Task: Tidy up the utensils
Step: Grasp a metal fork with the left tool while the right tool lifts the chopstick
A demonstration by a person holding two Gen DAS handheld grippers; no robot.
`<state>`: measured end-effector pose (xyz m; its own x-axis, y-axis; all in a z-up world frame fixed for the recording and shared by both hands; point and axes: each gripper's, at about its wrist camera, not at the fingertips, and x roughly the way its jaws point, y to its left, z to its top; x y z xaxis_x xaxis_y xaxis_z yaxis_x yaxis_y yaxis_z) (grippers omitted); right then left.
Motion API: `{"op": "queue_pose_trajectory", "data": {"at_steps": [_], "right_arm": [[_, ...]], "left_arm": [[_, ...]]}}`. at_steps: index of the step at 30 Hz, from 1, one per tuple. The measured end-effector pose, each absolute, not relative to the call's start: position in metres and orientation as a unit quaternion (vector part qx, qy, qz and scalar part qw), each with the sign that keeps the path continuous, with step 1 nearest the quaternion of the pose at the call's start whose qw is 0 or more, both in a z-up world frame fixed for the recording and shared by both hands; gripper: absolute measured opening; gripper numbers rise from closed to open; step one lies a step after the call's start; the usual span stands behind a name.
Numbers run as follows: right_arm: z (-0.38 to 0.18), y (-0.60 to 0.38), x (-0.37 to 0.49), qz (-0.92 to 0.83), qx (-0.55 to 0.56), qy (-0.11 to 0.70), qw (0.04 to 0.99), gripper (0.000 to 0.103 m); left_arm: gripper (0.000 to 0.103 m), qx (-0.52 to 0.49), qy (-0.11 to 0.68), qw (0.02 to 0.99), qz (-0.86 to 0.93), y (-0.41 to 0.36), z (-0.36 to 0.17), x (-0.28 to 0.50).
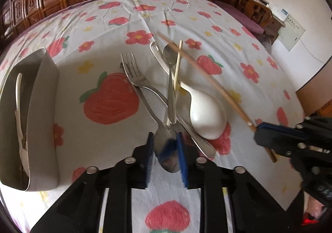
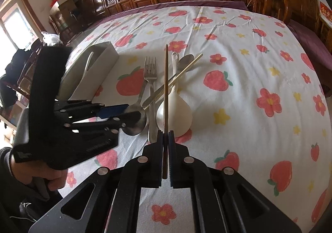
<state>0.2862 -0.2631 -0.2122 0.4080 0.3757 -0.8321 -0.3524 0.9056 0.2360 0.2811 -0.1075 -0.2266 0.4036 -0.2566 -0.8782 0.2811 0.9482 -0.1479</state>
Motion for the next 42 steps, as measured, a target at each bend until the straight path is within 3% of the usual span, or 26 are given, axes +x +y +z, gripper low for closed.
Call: {"op": "queue_pose_trajectory", "data": {"at_steps": [5,42], "right_arm": [[-0.211,-0.254,0.285,0.222,0.009,0.498,0.838,0.006],[-0.158,-0.155,0.280,0.247,-0.037,0.447,0.859,0.006]], "left_arm": [[0.002,-0.005,0.521,0.838,-0.163,-0.097,-0.216,0.275],[0.002,-0.035,0.462,0.882,-0.086,0.052,-0.134,0.244]]}}
